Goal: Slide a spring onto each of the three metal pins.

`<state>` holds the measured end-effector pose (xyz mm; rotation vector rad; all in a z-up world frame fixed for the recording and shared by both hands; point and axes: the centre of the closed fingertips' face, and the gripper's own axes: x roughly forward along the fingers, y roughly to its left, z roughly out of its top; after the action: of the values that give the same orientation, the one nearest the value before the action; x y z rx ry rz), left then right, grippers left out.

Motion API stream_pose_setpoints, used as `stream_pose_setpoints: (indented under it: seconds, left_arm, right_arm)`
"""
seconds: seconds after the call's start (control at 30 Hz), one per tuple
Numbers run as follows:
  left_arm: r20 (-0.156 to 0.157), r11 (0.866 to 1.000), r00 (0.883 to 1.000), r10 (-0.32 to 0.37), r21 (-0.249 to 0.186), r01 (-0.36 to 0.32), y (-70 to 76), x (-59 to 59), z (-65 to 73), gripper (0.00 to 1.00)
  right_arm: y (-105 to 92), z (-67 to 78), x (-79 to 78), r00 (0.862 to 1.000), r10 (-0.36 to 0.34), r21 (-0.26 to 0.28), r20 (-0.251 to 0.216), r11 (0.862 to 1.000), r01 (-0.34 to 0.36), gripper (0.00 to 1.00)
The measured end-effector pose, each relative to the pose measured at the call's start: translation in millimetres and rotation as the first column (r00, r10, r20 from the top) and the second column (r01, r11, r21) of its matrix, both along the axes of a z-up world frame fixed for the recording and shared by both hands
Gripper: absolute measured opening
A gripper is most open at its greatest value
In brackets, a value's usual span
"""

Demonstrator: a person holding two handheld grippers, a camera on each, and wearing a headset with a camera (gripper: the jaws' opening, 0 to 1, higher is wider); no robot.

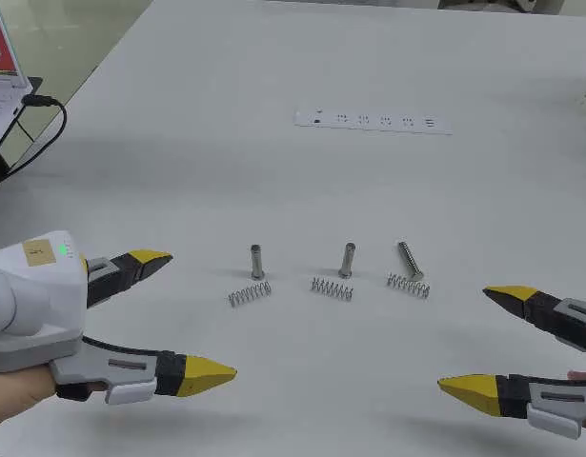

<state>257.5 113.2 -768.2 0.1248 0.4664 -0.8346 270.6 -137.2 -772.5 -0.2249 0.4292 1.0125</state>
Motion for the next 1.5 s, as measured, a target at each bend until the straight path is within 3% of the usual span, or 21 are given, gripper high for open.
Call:
stream_pose_setpoints:
  seconds: [0.37,0.57,0.83,1.03,1.5]
  left_arm:
    - [0.008,1.000,1.000,-0.012,-0.002,0.012,-5.1,2.7,5.0,0.92]
    - [0.010,1.000,1.000,0.002,-0.027,-0.002,-5.5,4.3,9.8,0.92]
    - [0.003,1.000,1.000,0.000,-0.021,0.000,-4.8,1.5,7.3,0.91]
    - [-0.001,0.999,1.000,0.003,-0.044,-0.003,-7.1,-0.4,8.6,0.92]
    - [-0.005,0.999,1.000,0.010,-0.032,-0.010,-3.0,-1.4,4.8,0.92]
  right_arm:
    - [-0.5,1.6,1.2,1.000,0.003,-0.010,0.002,1.000,-0.003,0.75]
    - [2.3,1.7,0.1,1.000,0.010,-0.010,0.002,1.000,-0.010,0.74]
    - [-0.4,1.3,0.9,1.000,0.004,-0.010,0.002,1.000,-0.004,0.73]
    - [-1.5,-1.2,-0.6,1.000,0.005,-0.015,-0.004,1.000,-0.005,0.73]
    - [-1.1,-1.1,-0.2,1.000,0.004,-0.013,-0.002,1.000,-0.004,0.73]
